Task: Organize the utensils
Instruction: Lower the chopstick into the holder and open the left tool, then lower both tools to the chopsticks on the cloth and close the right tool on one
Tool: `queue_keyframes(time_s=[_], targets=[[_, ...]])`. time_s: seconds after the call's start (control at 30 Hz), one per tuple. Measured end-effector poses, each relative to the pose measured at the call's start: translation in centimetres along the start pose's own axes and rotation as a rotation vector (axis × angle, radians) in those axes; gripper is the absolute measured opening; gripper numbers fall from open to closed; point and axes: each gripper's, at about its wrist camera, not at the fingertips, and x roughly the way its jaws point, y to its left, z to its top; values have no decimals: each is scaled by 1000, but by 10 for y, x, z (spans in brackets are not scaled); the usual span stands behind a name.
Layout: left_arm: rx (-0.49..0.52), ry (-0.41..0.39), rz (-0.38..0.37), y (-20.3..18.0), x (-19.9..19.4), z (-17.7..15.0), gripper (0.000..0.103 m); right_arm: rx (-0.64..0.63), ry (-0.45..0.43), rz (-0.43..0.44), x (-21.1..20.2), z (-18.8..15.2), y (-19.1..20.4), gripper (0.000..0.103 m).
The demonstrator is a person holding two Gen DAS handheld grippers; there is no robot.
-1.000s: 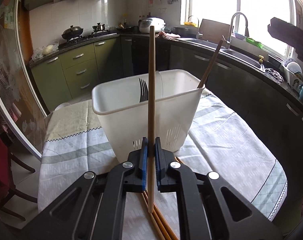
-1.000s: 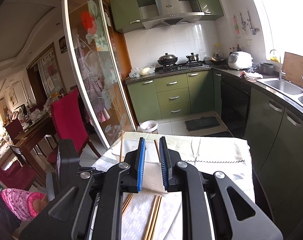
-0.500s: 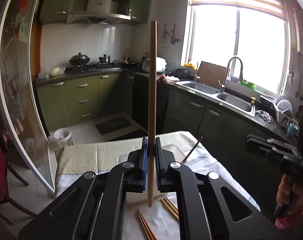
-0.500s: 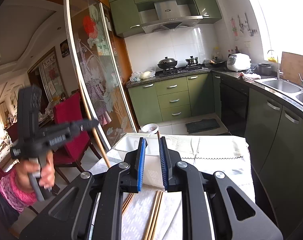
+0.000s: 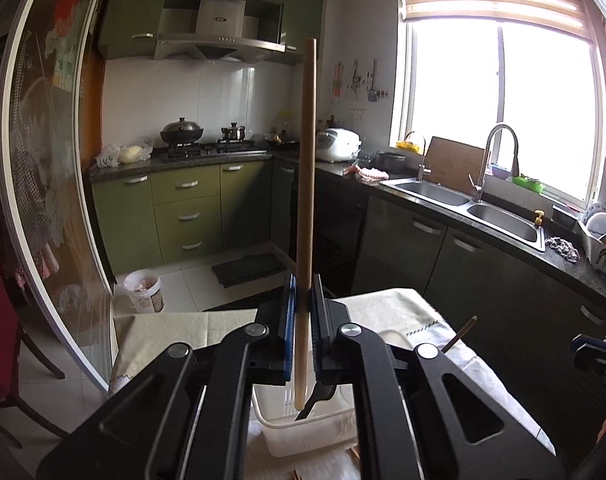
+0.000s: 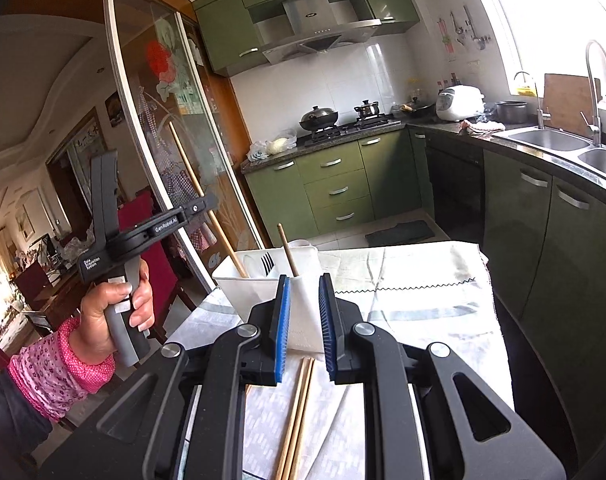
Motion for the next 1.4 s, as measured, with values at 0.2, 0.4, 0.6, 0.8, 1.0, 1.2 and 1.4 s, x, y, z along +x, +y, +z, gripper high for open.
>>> queue_keyframes(time_s=[0.2, 0.4, 0.6, 0.8, 1.0, 1.2, 1.4], targets=[[-2, 63, 4, 6, 8, -23, 22, 20, 10, 0, -1, -7, -4, 15], [-27, 71, -1, 11, -20, -26, 35, 21, 28, -8, 0, -20, -5, 26], [-23, 346, 48, 13, -30, -69, 38, 36, 69, -28, 7, -43, -13, 26], [-101, 737, 13, 23, 1, -158, 38, 70, 118, -29, 20, -65, -21, 28], [-110, 828, 15, 23, 17, -196, 38, 123, 148, -28, 27, -89, -31, 32], [-114, 837, 14, 20, 20, -196, 38, 177, 145, -52, 23, -97, -50, 32], [-59, 854, 25, 14, 22, -193, 38, 135, 202, -53, 37, -98, -39, 33]])
